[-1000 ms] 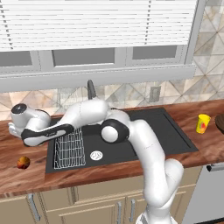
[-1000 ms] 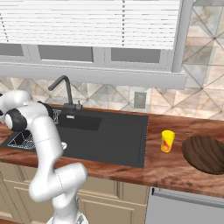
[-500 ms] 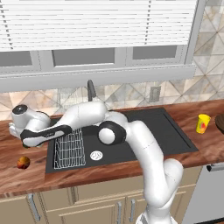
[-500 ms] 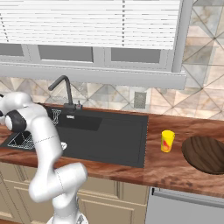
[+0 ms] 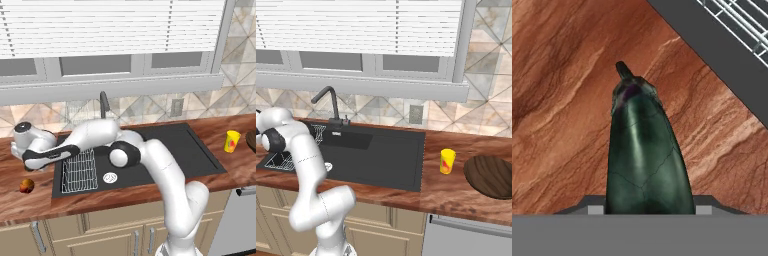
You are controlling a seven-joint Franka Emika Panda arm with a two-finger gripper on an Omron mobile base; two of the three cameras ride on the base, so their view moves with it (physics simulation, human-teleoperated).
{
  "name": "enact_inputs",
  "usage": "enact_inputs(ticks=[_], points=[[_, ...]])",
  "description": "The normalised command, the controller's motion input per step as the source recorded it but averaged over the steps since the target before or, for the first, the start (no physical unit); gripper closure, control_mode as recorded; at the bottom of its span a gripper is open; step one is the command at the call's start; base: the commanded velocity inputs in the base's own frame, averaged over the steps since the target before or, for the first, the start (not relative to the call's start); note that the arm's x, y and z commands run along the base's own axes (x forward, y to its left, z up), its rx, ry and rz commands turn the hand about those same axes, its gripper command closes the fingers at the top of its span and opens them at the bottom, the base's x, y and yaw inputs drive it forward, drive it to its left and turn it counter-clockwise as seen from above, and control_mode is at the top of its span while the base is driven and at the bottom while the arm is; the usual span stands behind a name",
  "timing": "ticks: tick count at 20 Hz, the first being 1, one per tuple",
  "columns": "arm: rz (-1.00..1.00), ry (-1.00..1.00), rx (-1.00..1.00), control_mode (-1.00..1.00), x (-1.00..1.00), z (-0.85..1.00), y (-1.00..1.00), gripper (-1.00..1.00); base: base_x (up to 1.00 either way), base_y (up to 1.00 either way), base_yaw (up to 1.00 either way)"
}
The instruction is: Remove the eggplant and peach from the sink. Then move the bowl and cup from the counter to the sink for washing.
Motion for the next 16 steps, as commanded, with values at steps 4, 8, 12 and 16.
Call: enact_inputs(ticks=[4, 8, 12, 16], points=[[-0.05, 0.06, 0.01, -1.0, 0.04, -0.13, 0.1, 1.0, 0.0, 0.0, 0.0], [-0.05, 0.06, 0.01, -1.0, 0.03, -0.14, 0.11, 1.0, 0.0, 0.0, 0.0], [-0.05, 0.04, 0.0, -1.0, 0.05, -0.12, 0.09, 1.0, 0.0, 0.0, 0.0], [-0.05, 0.03, 0.0, -1.0, 0.1, -0.1, 0.06, 1.0, 0.0, 0.0, 0.0]])
